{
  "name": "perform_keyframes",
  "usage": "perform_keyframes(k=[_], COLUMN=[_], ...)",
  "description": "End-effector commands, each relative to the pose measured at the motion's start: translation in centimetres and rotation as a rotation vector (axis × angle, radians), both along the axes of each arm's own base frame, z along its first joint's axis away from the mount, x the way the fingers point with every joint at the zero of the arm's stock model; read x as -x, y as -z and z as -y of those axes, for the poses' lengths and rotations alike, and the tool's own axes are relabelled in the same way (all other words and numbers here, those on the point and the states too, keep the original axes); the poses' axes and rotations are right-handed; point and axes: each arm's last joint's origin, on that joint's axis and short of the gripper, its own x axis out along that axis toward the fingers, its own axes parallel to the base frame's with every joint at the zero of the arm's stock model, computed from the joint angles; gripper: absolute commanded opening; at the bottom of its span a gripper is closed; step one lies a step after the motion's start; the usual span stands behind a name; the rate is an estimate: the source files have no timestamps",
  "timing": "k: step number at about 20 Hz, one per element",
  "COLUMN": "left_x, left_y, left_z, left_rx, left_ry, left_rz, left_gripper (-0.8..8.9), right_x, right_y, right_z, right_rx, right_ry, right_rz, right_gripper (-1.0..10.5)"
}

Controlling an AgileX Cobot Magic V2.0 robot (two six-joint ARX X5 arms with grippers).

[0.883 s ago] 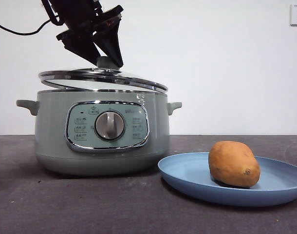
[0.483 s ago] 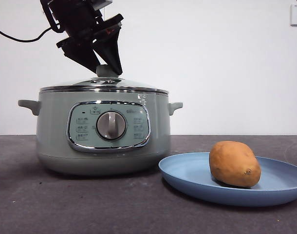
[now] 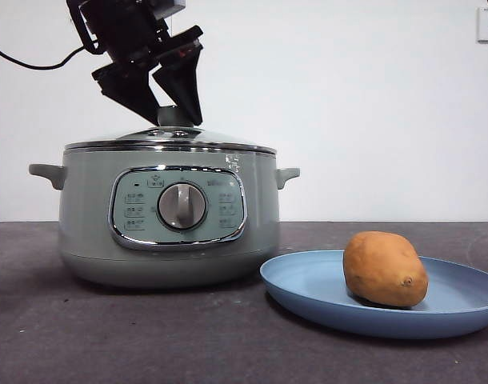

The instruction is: Take the potato out from the steamer,put the potato on the plate,close the lid

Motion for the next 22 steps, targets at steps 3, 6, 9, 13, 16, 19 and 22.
perform_keyframes(k=[3, 6, 9, 13, 16, 19, 22], left_x=[0.7, 2.3, 5.0, 10.4, 14.6, 17.9, 19.6], left_y=[-1.0, -3.3, -6.2, -9.2, -10.2, -10.7, -11.0], left_z=[-0.3, -1.0, -2.3, -4.7, -6.5, -8.1, -8.9], left_rx=[0.007, 0.03, 0.058, 0.084, 0.083, 0.053, 0.048], left_ry=[0.003, 0.001, -0.006, -0.024, 0.003, 0.002, 0.002], left_rz=[0.028, 0.083, 0.126, 0.089, 0.006, -0.053, -0.066], left_gripper=[5.35, 5.35, 5.35, 5.33, 5.28, 3.04, -0.21], right_x=[0.1, 0.2, 0.2, 0.6, 1.0, 1.6, 1.7], right_y=[0.1, 0.3, 0.3, 1.0, 1.5, 2.0, 2.3], right_z=[0.1, 0.1, 0.1, -0.1, -0.2, -0.2, -0.1], right_rx=[0.005, 0.01, 0.011, -0.007, -0.019, -0.047, -0.033], right_ry=[0.005, 0.001, -0.002, -0.09, -0.188, -0.287, -0.284], right_rz=[-0.026, -0.038, -0.047, -0.139, -0.233, -0.326, -0.362], right_gripper=[6.0, 6.0, 6.0, 5.9, 5.9, 5.8, 1.3])
